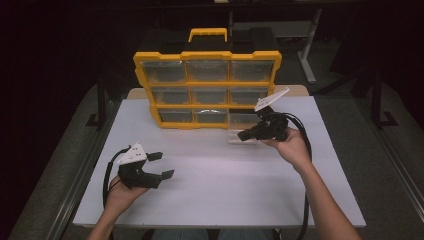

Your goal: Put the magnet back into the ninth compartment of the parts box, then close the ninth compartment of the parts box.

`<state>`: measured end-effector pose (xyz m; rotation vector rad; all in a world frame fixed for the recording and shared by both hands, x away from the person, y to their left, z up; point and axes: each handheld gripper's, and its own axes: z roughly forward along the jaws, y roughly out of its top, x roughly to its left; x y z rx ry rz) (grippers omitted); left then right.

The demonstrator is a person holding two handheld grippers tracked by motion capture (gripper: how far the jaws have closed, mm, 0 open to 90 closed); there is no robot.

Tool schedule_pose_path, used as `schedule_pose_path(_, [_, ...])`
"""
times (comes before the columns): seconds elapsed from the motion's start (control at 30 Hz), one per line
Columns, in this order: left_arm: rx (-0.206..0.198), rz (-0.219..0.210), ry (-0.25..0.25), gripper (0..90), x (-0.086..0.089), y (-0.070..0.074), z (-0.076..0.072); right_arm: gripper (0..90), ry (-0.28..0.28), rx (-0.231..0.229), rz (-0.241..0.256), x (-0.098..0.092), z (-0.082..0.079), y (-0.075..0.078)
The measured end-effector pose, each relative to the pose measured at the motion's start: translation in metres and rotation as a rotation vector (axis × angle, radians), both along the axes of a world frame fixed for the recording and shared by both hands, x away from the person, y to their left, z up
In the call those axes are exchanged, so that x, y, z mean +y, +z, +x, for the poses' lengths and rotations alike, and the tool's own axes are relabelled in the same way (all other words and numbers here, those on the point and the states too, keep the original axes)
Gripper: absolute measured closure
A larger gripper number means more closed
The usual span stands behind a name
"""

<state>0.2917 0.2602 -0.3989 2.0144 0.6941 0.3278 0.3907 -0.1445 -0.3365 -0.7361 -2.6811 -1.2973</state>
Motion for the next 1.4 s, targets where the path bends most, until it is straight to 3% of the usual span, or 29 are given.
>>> schedule_pose_path(0.7, [0.002,0.005,-0.004,22.5,0.000,0.000,0.000,88.8,0.008,0.017,-0.003,0.000,-0.016,-0.026])
schedule_pose_path(1.4, [0.007,0.014,0.002,22.2,-0.002,-0.001,-0.001,88.8,-0.007,0.006,-0.054,0.002,-0.012,-0.037])
